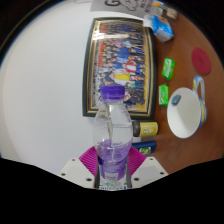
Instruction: Pour water
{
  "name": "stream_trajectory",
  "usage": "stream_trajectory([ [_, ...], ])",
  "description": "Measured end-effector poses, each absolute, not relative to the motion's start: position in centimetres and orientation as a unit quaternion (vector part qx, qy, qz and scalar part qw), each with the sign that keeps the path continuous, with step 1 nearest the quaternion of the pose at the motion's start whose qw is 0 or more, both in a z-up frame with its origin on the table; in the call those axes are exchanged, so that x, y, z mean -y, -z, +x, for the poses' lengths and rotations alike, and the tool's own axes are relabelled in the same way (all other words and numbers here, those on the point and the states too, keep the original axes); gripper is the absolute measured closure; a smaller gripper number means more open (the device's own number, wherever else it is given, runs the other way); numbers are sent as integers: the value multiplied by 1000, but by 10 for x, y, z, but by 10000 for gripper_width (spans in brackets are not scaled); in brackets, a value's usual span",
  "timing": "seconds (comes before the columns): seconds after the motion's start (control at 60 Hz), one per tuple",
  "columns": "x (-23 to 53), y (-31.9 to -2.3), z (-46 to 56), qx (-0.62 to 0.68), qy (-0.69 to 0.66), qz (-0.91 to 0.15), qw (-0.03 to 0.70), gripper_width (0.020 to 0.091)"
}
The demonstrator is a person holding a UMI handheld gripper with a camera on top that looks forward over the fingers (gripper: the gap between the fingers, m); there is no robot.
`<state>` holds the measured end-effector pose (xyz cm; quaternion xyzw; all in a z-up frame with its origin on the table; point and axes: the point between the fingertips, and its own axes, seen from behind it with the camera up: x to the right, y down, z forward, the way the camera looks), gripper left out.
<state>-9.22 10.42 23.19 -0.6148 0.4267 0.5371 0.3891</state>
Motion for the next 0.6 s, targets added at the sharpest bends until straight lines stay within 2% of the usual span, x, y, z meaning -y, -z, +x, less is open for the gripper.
stream_trajectory([
  [0.233, -106, -295, -36, -251, -386, -711, 531, 745],
  [0.383, -102, -312, 17, -132, -226, -747, 611, 745],
  [0.517, -100, -298, 74, -59, -102, -756, 644, 747],
  [0.6, -108, -265, 113, -38, -48, -769, 636, 747],
])
